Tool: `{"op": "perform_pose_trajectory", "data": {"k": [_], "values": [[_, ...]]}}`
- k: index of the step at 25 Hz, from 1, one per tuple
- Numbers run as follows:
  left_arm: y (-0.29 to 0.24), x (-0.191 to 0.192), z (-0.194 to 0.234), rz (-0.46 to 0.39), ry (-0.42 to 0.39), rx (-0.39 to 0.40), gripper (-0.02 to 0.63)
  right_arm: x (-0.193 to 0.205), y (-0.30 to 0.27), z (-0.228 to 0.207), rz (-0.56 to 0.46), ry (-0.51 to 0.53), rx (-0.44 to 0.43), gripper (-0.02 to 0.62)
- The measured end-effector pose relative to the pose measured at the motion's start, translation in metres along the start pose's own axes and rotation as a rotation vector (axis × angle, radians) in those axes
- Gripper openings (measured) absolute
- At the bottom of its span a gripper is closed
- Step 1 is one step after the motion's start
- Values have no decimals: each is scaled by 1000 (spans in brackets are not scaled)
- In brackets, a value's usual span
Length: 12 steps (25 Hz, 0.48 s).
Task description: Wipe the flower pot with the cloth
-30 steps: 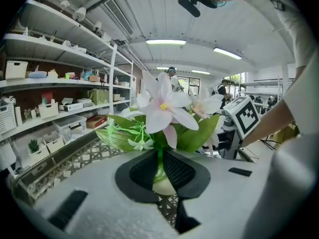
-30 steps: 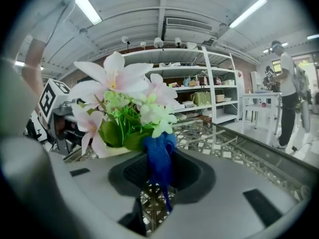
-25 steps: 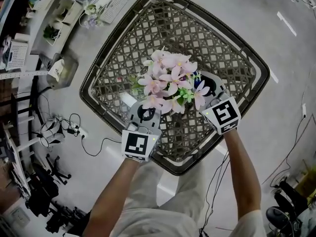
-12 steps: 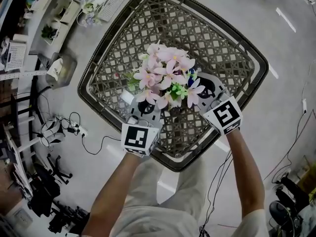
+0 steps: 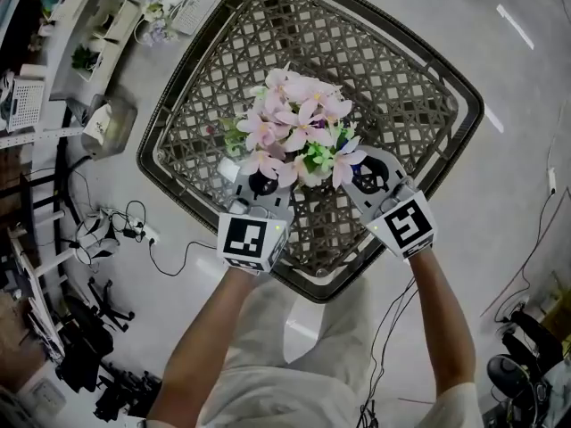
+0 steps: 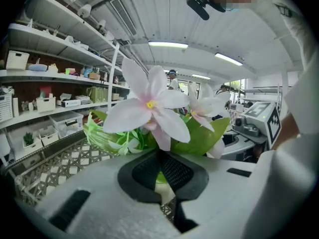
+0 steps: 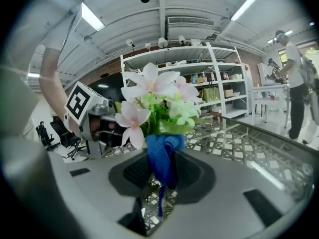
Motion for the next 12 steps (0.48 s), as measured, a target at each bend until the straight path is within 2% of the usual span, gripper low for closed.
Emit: {"op": "perform_pose_trajectory", "data": {"k": [12], "values": [[0, 0, 0, -1, 19, 0, 21, 7, -5, 45, 41, 5, -78, 120]]}}
Point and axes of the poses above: the fingertips, and each gripper's own axes: y backward along the fingers, z to its left, x out of its underside, the point moved 6 cm from there along y, backward along the fingers, and after that the axes turned 15 degrees about -x, right-handed, at the moved point
